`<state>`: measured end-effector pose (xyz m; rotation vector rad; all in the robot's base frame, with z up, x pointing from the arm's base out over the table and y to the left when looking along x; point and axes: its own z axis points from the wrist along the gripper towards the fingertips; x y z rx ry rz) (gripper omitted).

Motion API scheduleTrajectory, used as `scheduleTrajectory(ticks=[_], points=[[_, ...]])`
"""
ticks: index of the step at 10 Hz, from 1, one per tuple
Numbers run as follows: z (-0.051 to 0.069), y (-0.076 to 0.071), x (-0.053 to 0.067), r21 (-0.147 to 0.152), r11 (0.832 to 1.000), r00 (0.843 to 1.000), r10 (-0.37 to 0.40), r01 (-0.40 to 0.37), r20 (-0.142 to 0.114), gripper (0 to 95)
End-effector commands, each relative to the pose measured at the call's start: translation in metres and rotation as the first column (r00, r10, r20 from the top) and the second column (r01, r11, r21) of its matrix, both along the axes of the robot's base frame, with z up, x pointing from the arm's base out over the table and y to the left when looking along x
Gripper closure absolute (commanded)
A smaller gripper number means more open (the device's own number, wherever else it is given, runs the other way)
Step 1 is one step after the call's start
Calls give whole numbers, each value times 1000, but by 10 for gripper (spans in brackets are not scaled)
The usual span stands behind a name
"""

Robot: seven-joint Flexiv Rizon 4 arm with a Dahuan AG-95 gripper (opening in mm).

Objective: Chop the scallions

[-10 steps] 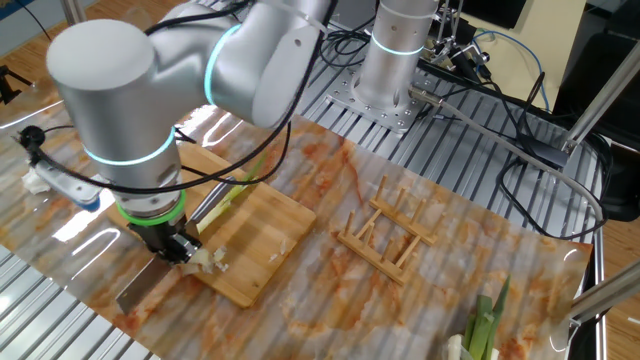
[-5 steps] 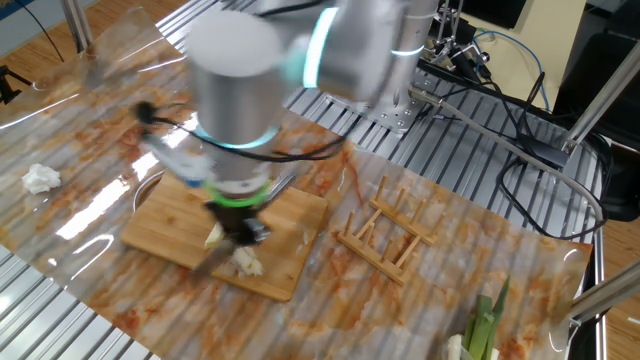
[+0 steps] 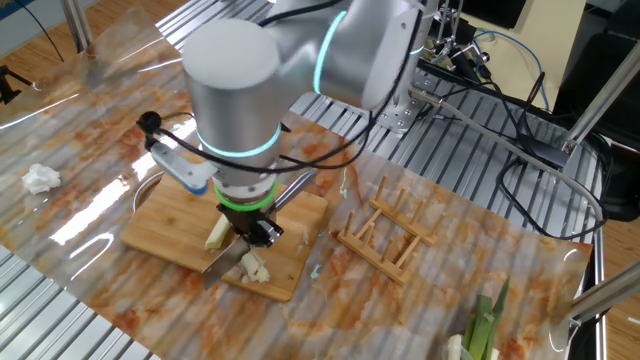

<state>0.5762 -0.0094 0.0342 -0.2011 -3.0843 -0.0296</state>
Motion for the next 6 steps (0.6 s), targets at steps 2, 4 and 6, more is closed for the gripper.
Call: scheduleTrajectory(ticks=[2, 4, 6], points=[[-4, 2, 1, -2, 1000, 1000, 5, -5, -1, 950], [-1, 2, -1, 0, 1000, 1000, 8, -8, -5, 950], [3, 1, -3, 6, 1000, 1000, 9, -9, -4, 950]])
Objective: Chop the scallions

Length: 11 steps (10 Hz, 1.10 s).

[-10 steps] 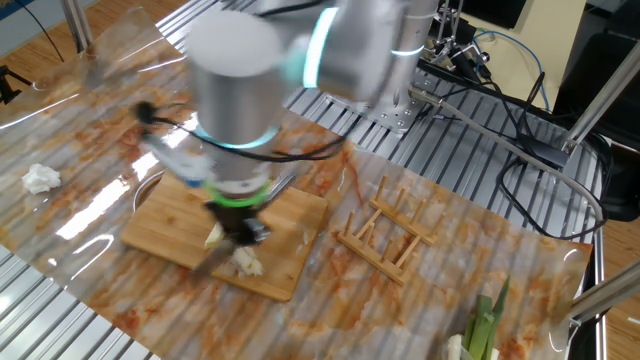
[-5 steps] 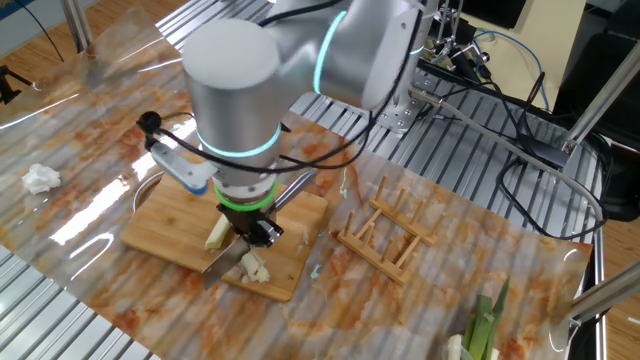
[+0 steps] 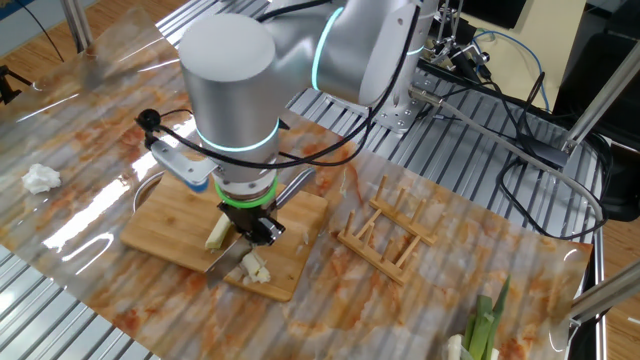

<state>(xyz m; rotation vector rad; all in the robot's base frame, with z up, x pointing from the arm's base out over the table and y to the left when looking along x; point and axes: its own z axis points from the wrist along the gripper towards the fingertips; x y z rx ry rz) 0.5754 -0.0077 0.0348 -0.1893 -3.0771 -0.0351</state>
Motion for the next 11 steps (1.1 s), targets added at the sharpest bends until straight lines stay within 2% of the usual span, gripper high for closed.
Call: scheduleTrajectory(ticks=[1, 11], points=[[3, 0, -2, 6, 1000, 1000, -1, 1, 4, 950], [7, -1, -6, 6, 1000, 1000, -4, 4, 13, 950]])
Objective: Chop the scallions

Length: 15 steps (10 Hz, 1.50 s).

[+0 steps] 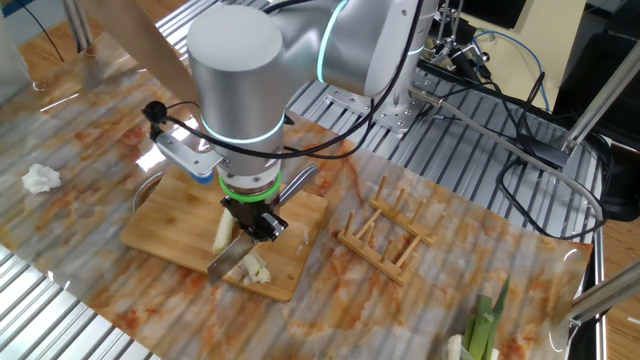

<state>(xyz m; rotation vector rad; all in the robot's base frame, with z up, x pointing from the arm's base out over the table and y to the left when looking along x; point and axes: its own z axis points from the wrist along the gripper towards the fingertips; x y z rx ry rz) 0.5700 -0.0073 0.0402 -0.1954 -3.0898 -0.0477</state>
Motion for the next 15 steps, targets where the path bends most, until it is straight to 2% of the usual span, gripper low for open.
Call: scheduleTrajectory(ticks=[1, 9, 11, 15], points=[[3, -1, -1, -2, 1000, 1000, -2, 2, 1, 950], [8, -1, -4, 5, 1000, 1000, 0, 0, 1, 950], [14, -1, -8, 20, 1000, 1000, 6, -6, 1, 950], [33, 7, -8, 23, 998, 999, 51, -51, -4, 950]])
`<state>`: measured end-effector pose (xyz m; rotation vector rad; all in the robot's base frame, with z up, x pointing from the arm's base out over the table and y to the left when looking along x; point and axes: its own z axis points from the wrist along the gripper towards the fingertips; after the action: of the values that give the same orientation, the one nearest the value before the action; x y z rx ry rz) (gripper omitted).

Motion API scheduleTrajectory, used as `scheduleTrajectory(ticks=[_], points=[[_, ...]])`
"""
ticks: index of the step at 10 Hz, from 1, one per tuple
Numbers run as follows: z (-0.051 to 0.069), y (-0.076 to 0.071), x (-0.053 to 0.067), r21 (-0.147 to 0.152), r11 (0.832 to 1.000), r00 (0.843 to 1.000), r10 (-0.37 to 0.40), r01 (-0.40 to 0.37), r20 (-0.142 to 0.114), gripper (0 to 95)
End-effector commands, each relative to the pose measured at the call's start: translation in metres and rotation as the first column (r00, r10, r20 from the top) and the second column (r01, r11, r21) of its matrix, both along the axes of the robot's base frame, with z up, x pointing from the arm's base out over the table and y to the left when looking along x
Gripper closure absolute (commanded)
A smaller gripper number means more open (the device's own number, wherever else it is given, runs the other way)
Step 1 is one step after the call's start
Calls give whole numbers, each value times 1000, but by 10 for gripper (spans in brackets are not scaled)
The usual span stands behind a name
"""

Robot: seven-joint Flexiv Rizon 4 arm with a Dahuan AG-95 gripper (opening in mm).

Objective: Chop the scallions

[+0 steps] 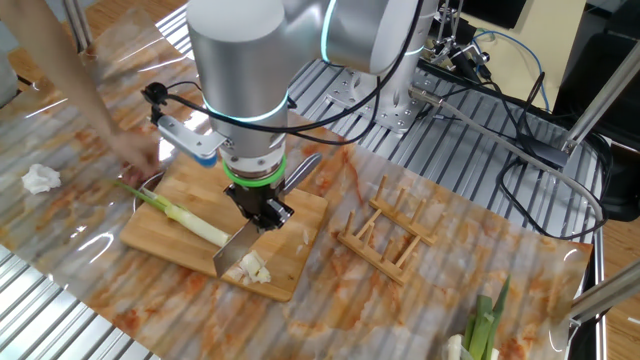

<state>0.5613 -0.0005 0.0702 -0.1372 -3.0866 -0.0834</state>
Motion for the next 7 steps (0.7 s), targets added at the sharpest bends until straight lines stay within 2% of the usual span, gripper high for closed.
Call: scheduleTrajectory(ticks=[1, 3, 5, 7], points=[[4, 0, 1, -2, 1000, 1000, 21, -21, -2, 950], [5, -1, -2, -4, 999, 999, 34, -34, 1, 950], [7, -4, -5, -35, 999, 999, 42, -42, 10, 950], [9, -6, -9, -36, 998, 999, 48, -48, 10, 950]])
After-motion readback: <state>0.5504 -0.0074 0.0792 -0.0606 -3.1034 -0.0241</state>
